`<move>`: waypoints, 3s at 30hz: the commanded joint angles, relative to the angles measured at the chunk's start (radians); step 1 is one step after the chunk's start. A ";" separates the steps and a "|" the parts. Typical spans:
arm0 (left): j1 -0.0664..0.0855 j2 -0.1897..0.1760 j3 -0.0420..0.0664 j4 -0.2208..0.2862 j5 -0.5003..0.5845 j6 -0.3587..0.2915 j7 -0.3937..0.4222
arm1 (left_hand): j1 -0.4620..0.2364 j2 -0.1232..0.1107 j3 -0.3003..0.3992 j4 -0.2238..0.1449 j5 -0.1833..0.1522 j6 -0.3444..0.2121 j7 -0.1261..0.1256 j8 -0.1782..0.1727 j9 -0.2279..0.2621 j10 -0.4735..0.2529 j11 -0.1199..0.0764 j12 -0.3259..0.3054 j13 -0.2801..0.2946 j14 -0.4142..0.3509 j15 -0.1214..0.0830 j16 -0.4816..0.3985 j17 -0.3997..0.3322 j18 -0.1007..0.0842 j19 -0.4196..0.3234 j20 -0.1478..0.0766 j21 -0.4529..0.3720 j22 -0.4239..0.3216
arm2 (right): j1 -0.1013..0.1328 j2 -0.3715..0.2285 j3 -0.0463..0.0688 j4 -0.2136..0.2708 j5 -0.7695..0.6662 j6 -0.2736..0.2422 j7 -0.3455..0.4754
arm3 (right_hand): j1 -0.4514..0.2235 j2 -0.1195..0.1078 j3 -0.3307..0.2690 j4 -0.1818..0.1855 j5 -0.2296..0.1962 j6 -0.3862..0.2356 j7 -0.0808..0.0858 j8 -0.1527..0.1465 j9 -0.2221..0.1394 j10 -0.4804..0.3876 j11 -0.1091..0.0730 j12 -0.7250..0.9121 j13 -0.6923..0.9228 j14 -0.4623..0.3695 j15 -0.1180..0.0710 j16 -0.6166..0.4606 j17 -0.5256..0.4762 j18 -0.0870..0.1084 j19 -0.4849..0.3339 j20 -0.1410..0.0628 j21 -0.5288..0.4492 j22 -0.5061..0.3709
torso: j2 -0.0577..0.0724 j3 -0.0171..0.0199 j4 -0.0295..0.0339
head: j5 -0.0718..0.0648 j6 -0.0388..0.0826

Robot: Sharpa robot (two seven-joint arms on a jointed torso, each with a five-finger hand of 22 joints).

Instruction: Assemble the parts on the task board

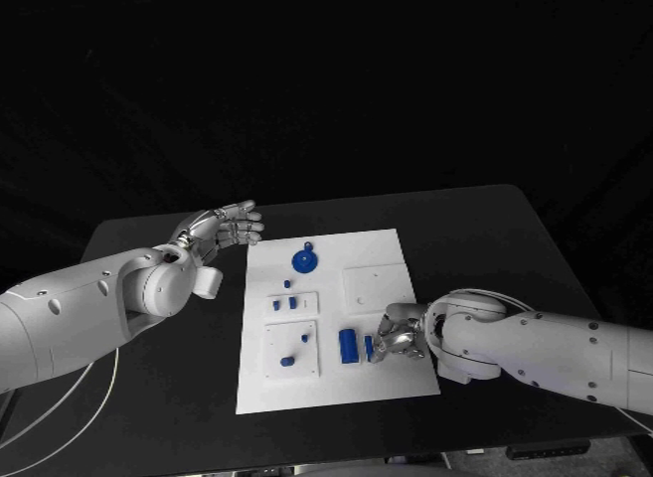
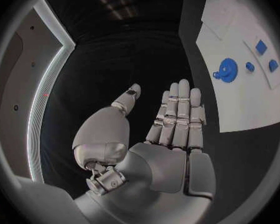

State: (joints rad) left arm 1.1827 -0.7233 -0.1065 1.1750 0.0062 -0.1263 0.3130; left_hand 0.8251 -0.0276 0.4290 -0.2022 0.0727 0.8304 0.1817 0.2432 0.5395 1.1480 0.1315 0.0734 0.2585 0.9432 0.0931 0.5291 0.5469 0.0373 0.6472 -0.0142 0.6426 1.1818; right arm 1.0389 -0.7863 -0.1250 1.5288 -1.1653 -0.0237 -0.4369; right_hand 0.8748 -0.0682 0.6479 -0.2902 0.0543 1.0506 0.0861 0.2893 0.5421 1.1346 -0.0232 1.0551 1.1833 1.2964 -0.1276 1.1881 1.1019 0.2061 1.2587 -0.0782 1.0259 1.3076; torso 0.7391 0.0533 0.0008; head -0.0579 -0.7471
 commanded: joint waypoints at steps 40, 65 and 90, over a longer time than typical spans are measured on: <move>0.001 0.019 0.000 -0.051 -0.003 0.012 0.016 | 0.006 0.002 0.000 -0.001 0.002 -0.004 -0.003 0.009 -0.002 -0.006 -0.001 -0.001 -0.001 -0.001 0.002 -0.013 0.003 0.012 -0.006 0.009 -0.011 0.003 | 0.105 0.066 0.071 -0.285 0.601 -0.254 0.544 | -0.084 -0.065 -0.025 0.020 0.010 -0.100 0.034 -0.044 -0.005 -0.030 0.031 0.013 0.008 -0.030 0.027 -0.029 -0.004 0.056 -0.033 0.000 -0.031 0.004 | -0.019 -0.0065 -0.0102 | 0.012 0.090; 0.020 0.110 0.002 -0.214 0.046 -0.018 0.101 | 0.039 -0.002 0.008 -0.045 0.003 -0.057 -0.053 -0.006 -0.026 -0.185 -0.014 -0.011 -0.091 -0.226 0.051 -0.223 -0.062 -0.037 -0.162 0.063 -0.141 -0.016 | 0.108 0.267 0.137 -0.679 0.896 -0.084 0.687 | -0.062 0.006 -0.107 0.007 0.081 -0.243 0.075 -0.056 -0.009 -0.227 0.176 -0.824 -0.858 -0.493 0.285 -0.853 -0.531 -0.038 -0.645 0.266 -0.743 -0.383 | -0.108 -0.0135 -0.0085 | 0.059 0.231; -0.099 -0.019 0.083 0.258 0.000 -0.501 0.175 | -0.825 0.028 -0.429 0.202 -0.073 -0.830 -0.182 -0.243 -0.540 -1.148 -0.131 -0.073 -0.258 -0.943 -0.093 -0.529 -0.547 -0.037 -0.647 0.014 -0.643 -1.182 | 0.040 0.084 0.129 -0.173 1.074 -0.564 0.866 | -0.875 0.068 -0.648 0.290 -0.054 -1.051 -0.086 -0.289 -0.542 -1.135 0.023 -1.055 -1.183 -1.296 0.128 -1.188 -1.102 -0.206 -1.259 0.078 -1.026 -1.308 | -0.195 -0.0533 -0.0008 | 0.058 0.147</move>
State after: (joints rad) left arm 1.0887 -0.7367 -0.0267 1.4061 0.0236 -0.4569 0.4271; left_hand 0.0260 0.0001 0.0157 -0.0040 0.0085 0.0237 0.0040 0.0109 0.0127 0.0257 0.0027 0.0068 0.0042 0.0227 0.0014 0.0121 0.0122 0.0154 0.0179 0.0033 0.0141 0.0544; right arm 1.0843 -0.6926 0.0041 1.3200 -0.1739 -0.4360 0.3321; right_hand 0.0058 0.0000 0.0044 0.0000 0.0035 0.0045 -0.0001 0.0035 0.0022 0.0037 0.0000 0.0035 0.0022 0.0051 0.0000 0.0035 0.0032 0.0138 0.0049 -0.0002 0.0035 0.0031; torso 0.5497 0.0024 -0.0005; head -0.0001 -0.5987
